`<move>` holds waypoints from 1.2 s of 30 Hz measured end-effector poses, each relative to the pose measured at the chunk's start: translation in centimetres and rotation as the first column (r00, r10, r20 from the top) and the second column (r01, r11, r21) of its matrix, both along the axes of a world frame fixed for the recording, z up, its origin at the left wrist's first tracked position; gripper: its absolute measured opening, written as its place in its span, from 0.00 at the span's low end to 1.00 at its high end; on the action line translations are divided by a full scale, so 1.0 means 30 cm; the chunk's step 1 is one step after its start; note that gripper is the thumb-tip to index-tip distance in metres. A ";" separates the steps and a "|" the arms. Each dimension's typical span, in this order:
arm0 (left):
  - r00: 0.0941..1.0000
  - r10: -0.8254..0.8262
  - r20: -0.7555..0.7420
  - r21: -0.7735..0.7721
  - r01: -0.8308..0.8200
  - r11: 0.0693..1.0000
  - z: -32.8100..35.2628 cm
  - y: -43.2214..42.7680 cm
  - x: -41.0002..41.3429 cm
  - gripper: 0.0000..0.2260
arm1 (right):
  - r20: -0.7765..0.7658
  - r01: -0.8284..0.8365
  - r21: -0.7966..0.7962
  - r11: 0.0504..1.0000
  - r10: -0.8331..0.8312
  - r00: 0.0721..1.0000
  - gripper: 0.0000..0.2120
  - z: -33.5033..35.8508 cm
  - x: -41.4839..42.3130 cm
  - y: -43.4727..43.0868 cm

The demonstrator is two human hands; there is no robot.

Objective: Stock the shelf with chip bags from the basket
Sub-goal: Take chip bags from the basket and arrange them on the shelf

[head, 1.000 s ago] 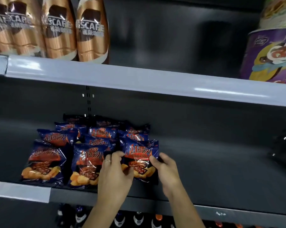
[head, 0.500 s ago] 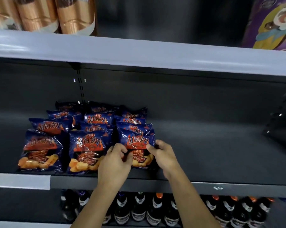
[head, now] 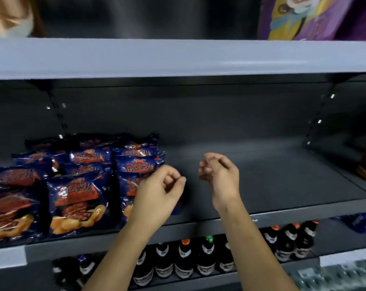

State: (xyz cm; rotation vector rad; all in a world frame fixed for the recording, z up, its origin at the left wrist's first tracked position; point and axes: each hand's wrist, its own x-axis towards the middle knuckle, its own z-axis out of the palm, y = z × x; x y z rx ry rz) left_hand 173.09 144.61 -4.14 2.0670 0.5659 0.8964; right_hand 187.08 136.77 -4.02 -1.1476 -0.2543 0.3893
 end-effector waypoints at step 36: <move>-0.118 -0.568 -0.815 -0.499 0.641 0.583 -1.352 -1.497 0.979 0.14 | -0.653 0.458 -0.562 0.689 -0.709 0.266 0.05 -1.293 0.174 -1.835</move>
